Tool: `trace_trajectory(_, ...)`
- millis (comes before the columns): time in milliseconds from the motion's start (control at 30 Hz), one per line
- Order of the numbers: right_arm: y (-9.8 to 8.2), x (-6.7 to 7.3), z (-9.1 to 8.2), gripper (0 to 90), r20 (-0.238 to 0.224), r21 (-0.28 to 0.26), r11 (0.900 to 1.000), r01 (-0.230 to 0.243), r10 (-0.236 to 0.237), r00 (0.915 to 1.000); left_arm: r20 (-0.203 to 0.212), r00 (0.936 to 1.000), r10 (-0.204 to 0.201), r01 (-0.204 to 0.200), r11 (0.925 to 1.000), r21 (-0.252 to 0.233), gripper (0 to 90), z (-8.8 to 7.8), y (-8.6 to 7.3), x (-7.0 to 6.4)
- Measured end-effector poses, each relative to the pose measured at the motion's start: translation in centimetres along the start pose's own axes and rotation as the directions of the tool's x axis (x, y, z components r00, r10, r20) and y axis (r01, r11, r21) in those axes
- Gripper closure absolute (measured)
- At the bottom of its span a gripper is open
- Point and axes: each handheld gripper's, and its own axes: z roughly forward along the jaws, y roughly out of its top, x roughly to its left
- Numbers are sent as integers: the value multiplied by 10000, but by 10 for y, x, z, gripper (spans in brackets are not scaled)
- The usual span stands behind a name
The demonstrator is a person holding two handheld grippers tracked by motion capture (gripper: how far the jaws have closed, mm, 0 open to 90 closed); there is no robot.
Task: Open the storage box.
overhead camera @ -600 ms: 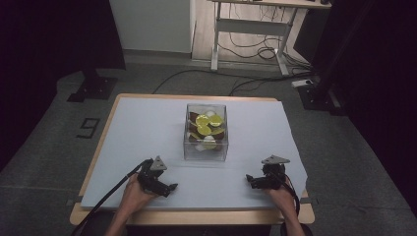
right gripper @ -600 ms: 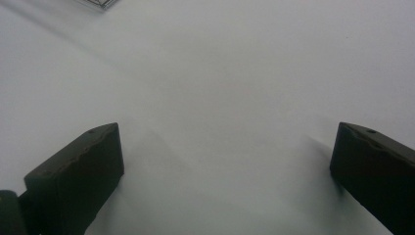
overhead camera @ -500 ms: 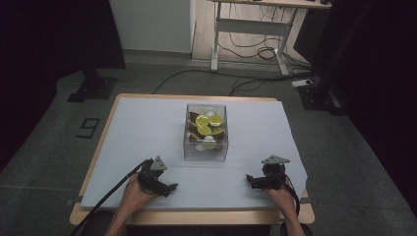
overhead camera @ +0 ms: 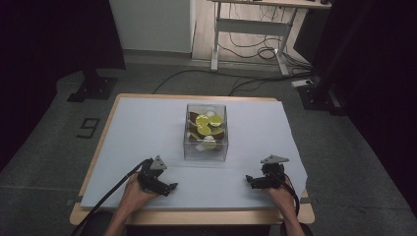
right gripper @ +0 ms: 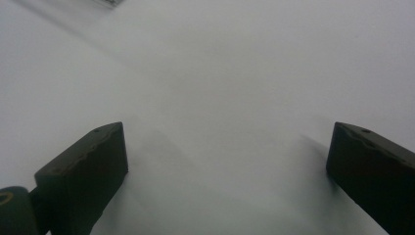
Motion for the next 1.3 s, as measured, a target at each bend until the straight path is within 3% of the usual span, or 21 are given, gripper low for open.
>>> trace_trajectory(133, 1, 2, -3, 38, -217, -104, 9999, 27, -29, 9998, 207, 9997, -105, 110, 9996, -253, 53, -5, 2, 1)
trace_trajectory(400, 4, 7, -10, 52, -384, -421, 9990, 174, -190, 9991, 265, 9996, 58, -37, 9967, -808, 136, -17, 6, -1)
trace_trajectory(600, 8, 13, -15, 63, -661, -679, 9976, 149, -194, 9976, 534, 9986, -9, 72, 9930, -1177, 146, -23, 9, -3)
trace_trajectory(833, 16, 26, -18, 74, -1131, -854, 9954, 429, -525, 9922, 584, 9982, 118, -33, 9898, -1425, 150, -30, 19, -8)
trace_trajectory(1000, 22, 35, -19, 134, -1447, -1048, 9924, 644, -793, 9863, 696, 9971, 299, -191, 9884, -1508, 161, -30, 28, -14)
trace_trajectory(1300, 34, 46, -20, 197, -1511, -1139, 9906, 756, -925, 9842, 780, 9946, 682, -548, 9852, -1624, 212, -27, 46, -24)
